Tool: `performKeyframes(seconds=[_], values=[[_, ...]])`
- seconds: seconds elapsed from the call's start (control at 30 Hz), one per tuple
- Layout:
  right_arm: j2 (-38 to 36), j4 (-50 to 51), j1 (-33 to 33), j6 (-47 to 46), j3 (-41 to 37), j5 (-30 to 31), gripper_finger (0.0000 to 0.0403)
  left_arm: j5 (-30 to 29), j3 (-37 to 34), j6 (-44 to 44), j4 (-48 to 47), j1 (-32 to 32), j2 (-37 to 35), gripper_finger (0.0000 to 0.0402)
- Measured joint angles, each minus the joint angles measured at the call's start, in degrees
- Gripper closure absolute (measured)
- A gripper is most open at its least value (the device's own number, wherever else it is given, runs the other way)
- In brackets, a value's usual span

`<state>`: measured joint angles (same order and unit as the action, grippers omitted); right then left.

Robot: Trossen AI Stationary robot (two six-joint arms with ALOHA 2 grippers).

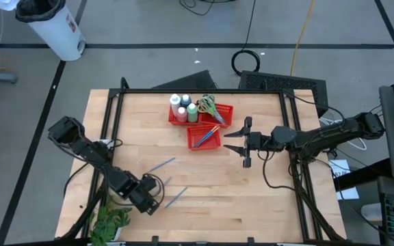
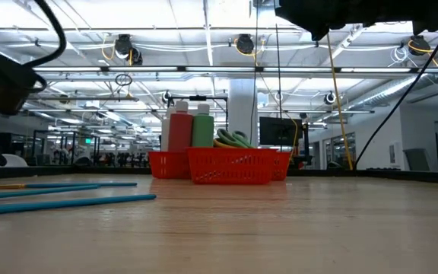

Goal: Pick & Place Paint Supplies
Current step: Put the blue paint brush into the bottom red bin

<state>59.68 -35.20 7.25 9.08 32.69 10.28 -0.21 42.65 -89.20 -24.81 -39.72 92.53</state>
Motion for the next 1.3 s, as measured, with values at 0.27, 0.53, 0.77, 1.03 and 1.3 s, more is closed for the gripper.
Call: performKeyframes(seconds=[0.27, 0.53, 0.77, 1.03, 1.3], values=[[0.0, 0.0, 0.0, 0.0, 0.0, 0.0, 0.0245, -4.3, 0.7, 7.8, -1.0, 3.4, -2.1, 0.04], [0.0, 0.0, 0.0, 0.0, 0.0, 0.0, 0.0245, -6.7, 4.9, 18.4, -3.8, 8.3, -2.4, 0.0401], [0.0, 0.0, 0.0, 0.0, 0.0, 0.0, 0.0245, -9.8, 10.9, 28.8, -8.4, 12.6, -2.5, 0.0401], [0.0, 0.0, 0.0, 0.0, 0.0, 0.1, 0.0245, -16.3, 16.4, 46.7, -7.7, 20.1, -2.6, 0.0401], [0.0, 0.0, 0.0, 0.0, 0.0, 0.1, 0.0245, -16.9, 16.8, 67.1, 4.5, 30.0, -2.4, 0.0401]])
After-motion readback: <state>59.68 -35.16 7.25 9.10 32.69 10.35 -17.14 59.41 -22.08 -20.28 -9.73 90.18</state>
